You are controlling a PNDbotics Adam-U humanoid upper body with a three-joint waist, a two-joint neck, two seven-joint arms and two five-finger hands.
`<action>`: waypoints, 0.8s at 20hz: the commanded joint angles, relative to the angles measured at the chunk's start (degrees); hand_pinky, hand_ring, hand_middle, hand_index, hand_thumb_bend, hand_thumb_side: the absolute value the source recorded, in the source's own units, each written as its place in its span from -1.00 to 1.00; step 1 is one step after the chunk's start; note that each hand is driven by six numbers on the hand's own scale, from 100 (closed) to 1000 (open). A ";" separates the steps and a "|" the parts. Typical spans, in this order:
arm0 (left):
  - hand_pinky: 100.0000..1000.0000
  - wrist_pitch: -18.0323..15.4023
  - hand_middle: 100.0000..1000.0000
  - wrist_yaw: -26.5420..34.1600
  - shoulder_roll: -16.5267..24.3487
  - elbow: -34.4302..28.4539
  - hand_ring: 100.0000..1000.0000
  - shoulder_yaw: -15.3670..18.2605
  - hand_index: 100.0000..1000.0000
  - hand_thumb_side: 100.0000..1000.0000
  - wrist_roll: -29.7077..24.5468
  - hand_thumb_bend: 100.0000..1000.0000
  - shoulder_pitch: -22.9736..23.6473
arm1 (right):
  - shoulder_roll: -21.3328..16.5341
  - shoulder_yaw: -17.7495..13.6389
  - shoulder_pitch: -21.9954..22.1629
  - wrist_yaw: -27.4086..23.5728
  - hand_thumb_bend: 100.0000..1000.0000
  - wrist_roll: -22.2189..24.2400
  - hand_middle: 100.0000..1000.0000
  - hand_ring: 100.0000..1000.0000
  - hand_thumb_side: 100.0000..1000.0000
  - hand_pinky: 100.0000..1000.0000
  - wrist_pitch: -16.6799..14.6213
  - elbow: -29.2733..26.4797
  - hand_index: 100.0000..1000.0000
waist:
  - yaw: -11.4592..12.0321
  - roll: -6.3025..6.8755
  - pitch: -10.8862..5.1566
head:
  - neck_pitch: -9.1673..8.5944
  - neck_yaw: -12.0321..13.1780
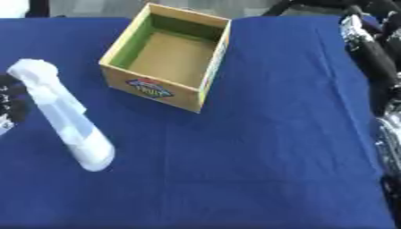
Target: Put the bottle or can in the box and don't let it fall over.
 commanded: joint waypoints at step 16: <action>1.00 -3.55 1.00 -4.71 2.42 0.86 1.00 -2.64 0.98 -0.26 1.25 -0.38 -0.25 | -1.29 -0.44 -0.44 -0.28 -1.00 -0.32 1.00 0.98 -0.11 1.00 0.16 -1.27 1.00 | -0.04 0.11 -0.67 | -1.29 -0.32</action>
